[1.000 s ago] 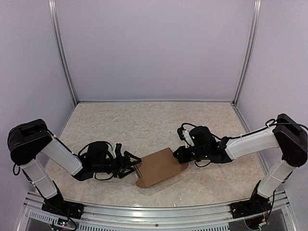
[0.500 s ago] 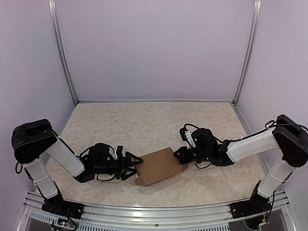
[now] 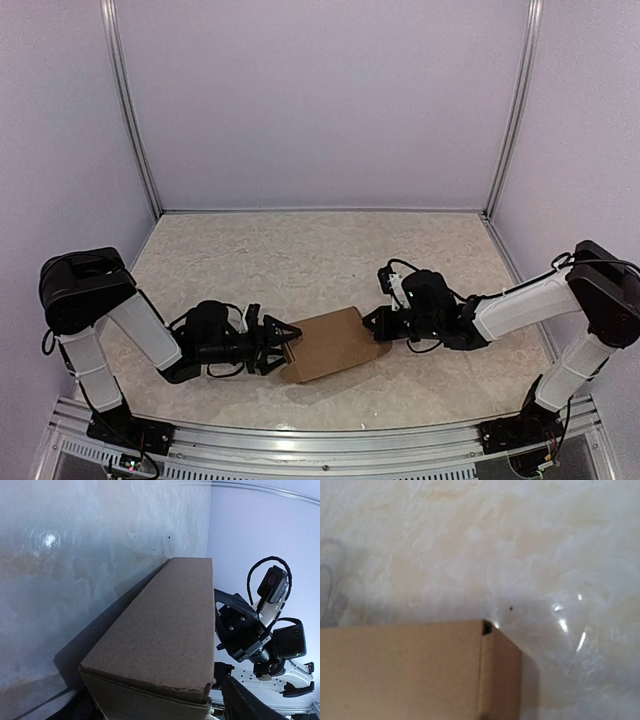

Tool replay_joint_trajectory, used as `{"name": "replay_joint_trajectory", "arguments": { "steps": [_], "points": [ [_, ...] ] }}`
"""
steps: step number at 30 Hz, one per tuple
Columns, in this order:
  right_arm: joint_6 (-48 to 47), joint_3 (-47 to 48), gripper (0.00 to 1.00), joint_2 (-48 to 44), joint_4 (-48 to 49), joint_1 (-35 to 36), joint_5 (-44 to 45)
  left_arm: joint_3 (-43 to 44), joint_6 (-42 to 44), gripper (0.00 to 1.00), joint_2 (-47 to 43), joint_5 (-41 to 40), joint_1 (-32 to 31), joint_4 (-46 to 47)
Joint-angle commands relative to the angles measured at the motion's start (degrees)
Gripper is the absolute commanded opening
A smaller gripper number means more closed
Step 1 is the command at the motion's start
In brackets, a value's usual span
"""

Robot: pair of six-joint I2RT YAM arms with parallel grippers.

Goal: Fold the paper box

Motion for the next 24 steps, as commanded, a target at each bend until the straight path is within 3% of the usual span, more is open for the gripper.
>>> {"name": "replay_joint_trajectory", "arguments": {
  "steps": [1, 10, 17, 24],
  "points": [
    [0.7, -3.6, 0.00, 1.7, -8.9, -0.4, 0.0, 0.0, -1.1, 0.76, 0.8, 0.3, -0.4, 5.0],
    [2.4, -5.0, 0.00, 1.9, -7.3, -0.4, -0.7, -0.7, -4.8, 0.70, 4.7, 0.4, -0.8, 17.2],
    [2.6, -5.3, 0.00, 1.5, -7.5, -0.4, -0.3, -0.5, -4.8, 0.64, 5.3, 0.5, -1.0, 17.4],
    [2.8, -5.4, 0.00, 0.9, -7.4, -0.3, -0.3, -0.6, -4.6, 0.48, 4.8, 0.6, -1.1, 17.4]
  ]
}}
